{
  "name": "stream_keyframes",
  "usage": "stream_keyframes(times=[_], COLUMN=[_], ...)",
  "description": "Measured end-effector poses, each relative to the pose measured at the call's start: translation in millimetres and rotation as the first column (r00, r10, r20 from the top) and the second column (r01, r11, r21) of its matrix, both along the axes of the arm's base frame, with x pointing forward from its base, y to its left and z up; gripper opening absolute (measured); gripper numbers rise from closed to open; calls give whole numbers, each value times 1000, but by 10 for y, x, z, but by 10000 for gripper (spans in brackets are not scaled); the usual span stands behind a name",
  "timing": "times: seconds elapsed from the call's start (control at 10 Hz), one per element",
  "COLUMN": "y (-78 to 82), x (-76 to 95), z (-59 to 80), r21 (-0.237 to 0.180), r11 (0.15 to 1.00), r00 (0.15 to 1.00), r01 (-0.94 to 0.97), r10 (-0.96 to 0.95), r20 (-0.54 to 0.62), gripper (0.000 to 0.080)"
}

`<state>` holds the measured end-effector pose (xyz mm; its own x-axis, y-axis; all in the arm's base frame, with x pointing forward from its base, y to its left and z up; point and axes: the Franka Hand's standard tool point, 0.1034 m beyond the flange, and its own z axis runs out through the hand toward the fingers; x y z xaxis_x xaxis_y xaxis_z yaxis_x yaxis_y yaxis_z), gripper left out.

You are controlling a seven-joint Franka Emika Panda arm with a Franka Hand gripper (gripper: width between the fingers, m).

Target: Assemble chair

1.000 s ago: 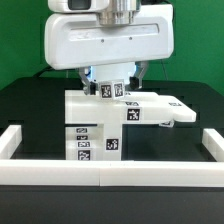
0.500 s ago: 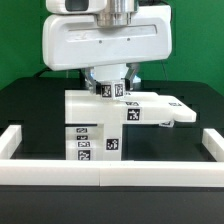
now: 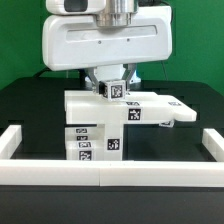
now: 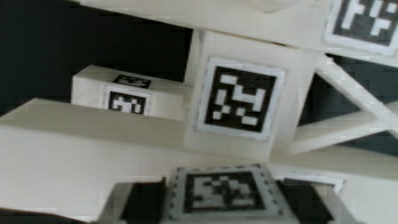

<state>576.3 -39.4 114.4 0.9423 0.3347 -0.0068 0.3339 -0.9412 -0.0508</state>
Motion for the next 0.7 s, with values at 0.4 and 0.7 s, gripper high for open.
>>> stream_keyframes(times=[0.4, 0.7], y=[5, 14], x=[-1, 0], z=[-4, -5], r21=[-7, -12], r11=[965, 904], r00=[965, 903], r01=[261, 428], r10=[-262, -428], r20=[-12, -19], gripper=[287, 287])
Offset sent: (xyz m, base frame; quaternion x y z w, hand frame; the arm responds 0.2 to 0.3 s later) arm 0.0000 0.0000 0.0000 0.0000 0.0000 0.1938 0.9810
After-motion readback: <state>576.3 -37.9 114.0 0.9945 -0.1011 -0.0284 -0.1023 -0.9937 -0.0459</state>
